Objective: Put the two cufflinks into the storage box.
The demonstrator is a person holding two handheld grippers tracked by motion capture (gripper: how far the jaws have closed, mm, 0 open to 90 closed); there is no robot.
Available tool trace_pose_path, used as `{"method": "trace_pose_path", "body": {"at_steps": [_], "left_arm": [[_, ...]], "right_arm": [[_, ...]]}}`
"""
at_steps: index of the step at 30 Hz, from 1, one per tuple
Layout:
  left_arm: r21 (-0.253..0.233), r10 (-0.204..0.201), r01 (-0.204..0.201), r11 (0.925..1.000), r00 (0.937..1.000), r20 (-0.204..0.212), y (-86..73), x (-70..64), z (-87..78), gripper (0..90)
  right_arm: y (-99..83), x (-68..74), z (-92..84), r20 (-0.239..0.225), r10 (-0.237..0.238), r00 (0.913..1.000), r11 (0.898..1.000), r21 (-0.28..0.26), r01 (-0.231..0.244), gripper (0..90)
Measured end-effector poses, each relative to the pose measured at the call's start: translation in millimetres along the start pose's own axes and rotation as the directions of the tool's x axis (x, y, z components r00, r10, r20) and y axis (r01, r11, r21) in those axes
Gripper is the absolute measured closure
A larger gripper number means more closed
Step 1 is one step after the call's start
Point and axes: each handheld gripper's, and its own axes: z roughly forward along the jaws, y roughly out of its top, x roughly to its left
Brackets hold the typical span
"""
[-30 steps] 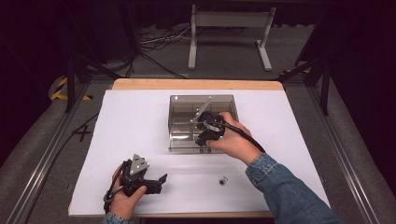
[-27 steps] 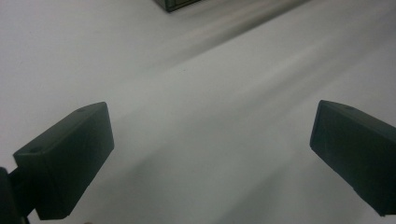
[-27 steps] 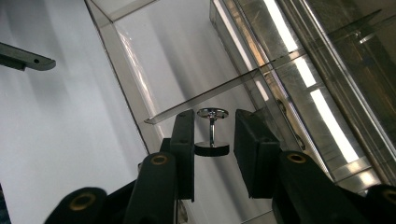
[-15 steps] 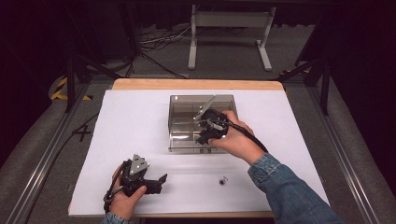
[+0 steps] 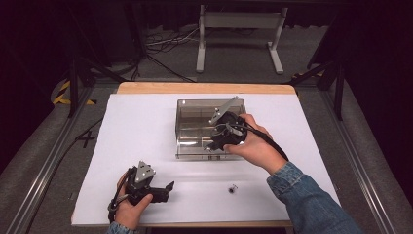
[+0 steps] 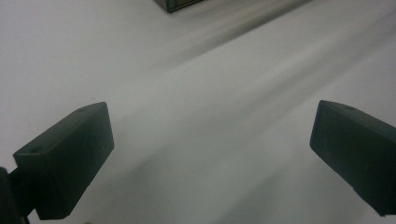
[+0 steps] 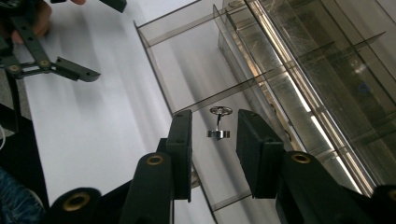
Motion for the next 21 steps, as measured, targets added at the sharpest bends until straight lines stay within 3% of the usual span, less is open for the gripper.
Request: {"method": "trace_pose_path", "body": {"at_steps": [21], "left_arm": [[-0.006,-0.005,0.005,1.0,1.0,-0.001,0.9,0.2,0.8,0.3]], "right_arm": [[-28.8,14.2,-32.6,-0.027,-0.048,0.9985,0.997,-0.064,0.046,64.0]]}}
